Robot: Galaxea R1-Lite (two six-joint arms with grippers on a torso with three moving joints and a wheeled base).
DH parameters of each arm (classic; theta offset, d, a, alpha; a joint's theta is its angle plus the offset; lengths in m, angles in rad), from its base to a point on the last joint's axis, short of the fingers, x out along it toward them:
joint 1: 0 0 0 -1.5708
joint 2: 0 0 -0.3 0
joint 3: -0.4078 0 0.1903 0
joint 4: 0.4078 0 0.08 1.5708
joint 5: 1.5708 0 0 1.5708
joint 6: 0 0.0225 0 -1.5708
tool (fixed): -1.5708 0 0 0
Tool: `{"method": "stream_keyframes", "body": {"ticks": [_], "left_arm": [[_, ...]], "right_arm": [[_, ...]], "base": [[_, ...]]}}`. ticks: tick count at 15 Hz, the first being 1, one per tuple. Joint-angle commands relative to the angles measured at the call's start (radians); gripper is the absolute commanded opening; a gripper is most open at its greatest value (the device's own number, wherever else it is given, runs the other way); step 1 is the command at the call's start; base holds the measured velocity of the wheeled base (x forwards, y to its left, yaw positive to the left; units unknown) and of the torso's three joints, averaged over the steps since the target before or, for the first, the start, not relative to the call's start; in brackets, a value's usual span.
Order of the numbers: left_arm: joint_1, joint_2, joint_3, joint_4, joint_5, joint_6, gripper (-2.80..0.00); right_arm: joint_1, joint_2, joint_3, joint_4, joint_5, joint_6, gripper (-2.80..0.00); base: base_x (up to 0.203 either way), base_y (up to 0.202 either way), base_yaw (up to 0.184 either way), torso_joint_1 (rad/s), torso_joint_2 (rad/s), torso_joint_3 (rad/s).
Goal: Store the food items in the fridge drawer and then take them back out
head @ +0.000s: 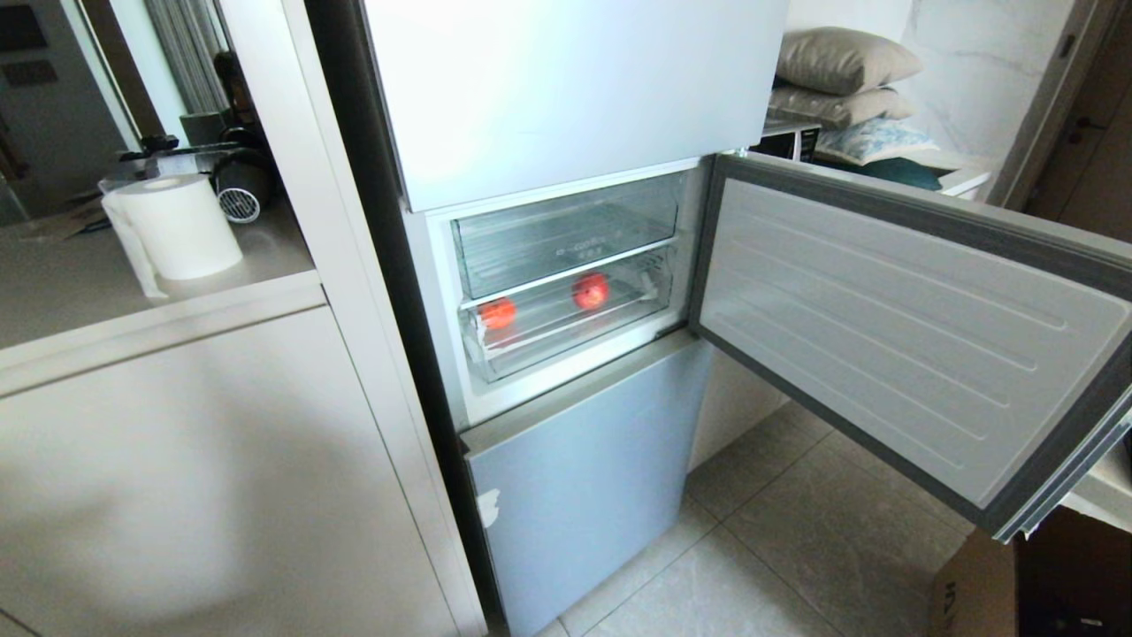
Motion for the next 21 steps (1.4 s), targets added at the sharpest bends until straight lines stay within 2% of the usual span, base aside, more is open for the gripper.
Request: {"method": "stream_keyframes", "body": {"ticks": [1, 9, 21], "left_arm": [[0.000, -0.002, 0.001, 0.004, 0.000, -0.002, -2.80], [0.000, -0.002, 0.001, 0.004, 0.000, -0.002, -2.80], [0.000, -0.002, 0.001, 0.004, 0.000, -0.001, -2.80]], "right_arm": [[0.000, 0.001, 0.000, 0.001, 0.000, -0.001, -2.80], [0.000, 0.001, 0.000, 0.000, 0.000, -0.001, -2.80], [0.000, 0.001, 0.000, 0.001, 0.000, -0.001, -2.80]], "base": [[0.000, 0.000, 0.000, 0.000, 0.00, 0.000], [0.000, 0.000, 0.007, 0.000, 0.00, 0.001], [0.001, -0.009, 0.169, 0.003, 0.00, 0.002]]}}
